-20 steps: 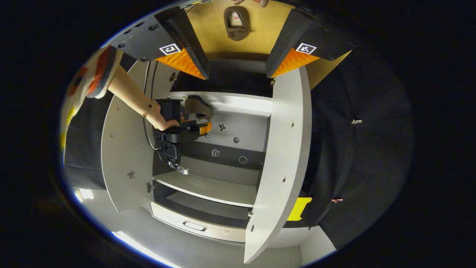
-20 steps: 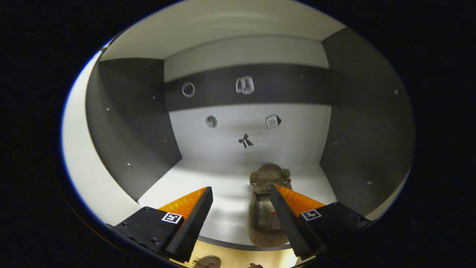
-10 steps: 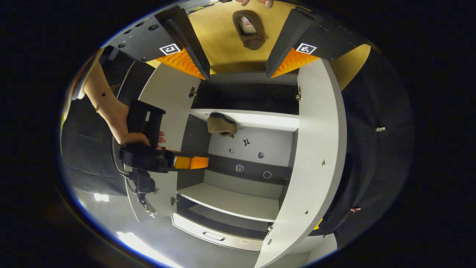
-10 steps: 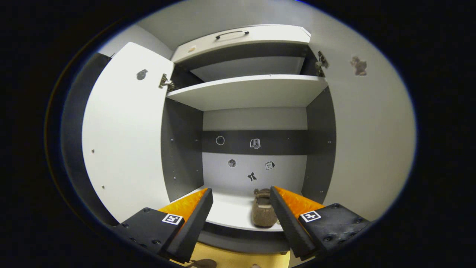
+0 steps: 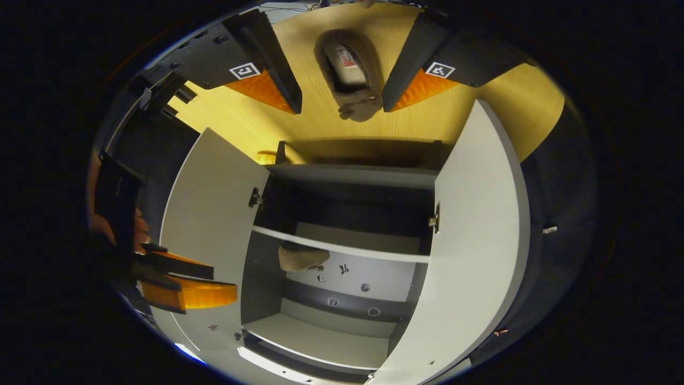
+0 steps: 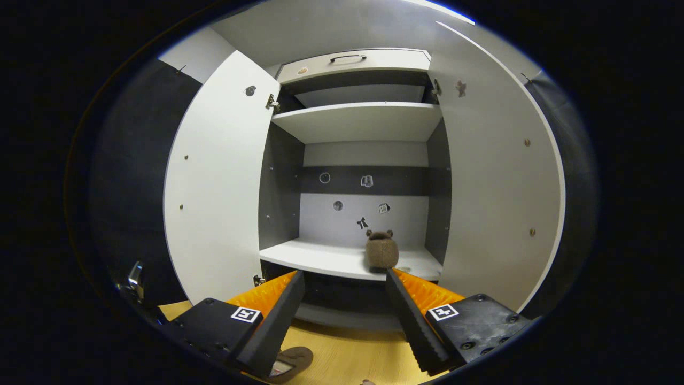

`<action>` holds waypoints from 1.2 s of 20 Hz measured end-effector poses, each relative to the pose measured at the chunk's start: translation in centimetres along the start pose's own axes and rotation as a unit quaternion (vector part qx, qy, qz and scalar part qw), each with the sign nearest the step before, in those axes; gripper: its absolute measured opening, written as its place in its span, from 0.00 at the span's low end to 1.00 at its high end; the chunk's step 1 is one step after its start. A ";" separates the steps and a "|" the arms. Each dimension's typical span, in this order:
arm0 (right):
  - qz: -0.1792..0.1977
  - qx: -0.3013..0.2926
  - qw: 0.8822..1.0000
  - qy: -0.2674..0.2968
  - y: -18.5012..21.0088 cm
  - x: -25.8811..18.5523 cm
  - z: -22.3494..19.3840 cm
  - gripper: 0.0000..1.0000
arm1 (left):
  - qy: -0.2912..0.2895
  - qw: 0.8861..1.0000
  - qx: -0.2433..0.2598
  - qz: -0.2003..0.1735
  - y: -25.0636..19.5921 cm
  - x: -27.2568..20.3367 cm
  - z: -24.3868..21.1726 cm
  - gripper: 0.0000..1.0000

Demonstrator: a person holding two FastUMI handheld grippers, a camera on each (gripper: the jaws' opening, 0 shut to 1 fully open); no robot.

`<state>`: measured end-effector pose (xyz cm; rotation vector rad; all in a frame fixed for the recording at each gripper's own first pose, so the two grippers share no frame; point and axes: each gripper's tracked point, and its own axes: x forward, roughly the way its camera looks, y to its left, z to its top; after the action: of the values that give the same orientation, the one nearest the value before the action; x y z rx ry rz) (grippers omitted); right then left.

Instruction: Grab one shoe with the right hand and put it into the shoe cabinet, grab the other shoe with the left hand and put it into the shoe cabinet; then close the right door with the right hand and the left door with the left hand.

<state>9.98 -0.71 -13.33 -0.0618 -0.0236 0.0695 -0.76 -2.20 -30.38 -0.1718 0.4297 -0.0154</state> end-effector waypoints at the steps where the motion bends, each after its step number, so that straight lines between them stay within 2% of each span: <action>1: -0.014 -0.007 1.000 -0.001 -1.0 -0.3 -1.0 0.98 | 0.002 1.000 0.007 0.007 0.6 0.9 -1.0 0.96; 3: -0.031 -0.010 0.999 0.004 -2.2 -0.9 -2.7 0.98 | 0.006 1.000 0.021 0.018 1.6 2.9 -3.1 0.85; 4: -0.036 -0.007 0.999 0.010 -2.6 -1.2 -3.6 0.98 | 0.014 0.999 0.022 0.018 1.8 3.8 -4.1 0.76; 9: -0.053 -0.009 0.997 0.047 -4.5 -1.6 -7.6 0.98 | 0.044 0.998 0.012 0.033 3.3 6.9 -7.8 0.75; 12: -0.055 -0.008 0.996 0.070 -5.1 -1.4 -9.9 0.98 | 0.044 0.999 -0.005 0.022 3.3 7.9 -7.9 0.65; 13: -0.054 -0.006 0.995 0.078 -5.1 -1.2 -10.6 0.98 | 0.048 0.999 -0.003 0.026 3.8 8.3 -8.2 0.64; 14: -0.052 -0.005 0.995 0.085 -5.1 -1.1 -11.2 0.98 | 0.053 0.998 0.001 0.034 4.4 8.8 -8.3 0.67; 16: -0.047 -0.005 0.994 0.094 -5.0 -0.6 -11.8 0.98 | 0.065 0.997 -0.005 0.034 4.8 9.9 -8.7 0.61; 18: -0.046 -0.010 0.994 0.100 -5.3 -0.1 -12.3 0.98 | 0.068 0.997 -0.018 0.029 5.0 10.9 -8.6 0.65; 19: -0.045 -0.010 0.994 0.102 -5.5 0.2 -12.5 0.98 | 0.069 0.997 -0.016 0.034 5.4 11.4 -8.8 0.59; 21: -0.046 -0.008 0.993 0.105 -5.8 0.9 -12.9 0.98 | 0.067 0.997 -0.009 0.033 5.3 12.3 -8.2 0.53; 22: -0.047 -0.007 0.993 0.107 -6.0 1.3 -13.0 0.98 | 0.070 0.997 0.001 0.034 5.3 12.8 -8.2 0.44; 24: -0.046 -0.006 0.992 0.113 -6.1 1.9 -13.6 0.98 | 0.074 0.996 0.028 0.037 5.7 13.4 -8.0 0.36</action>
<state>12.64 -7.51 -26.43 -0.0812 0.2003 -0.0308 7.97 1.44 -44.06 -0.1000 0.5820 0.0329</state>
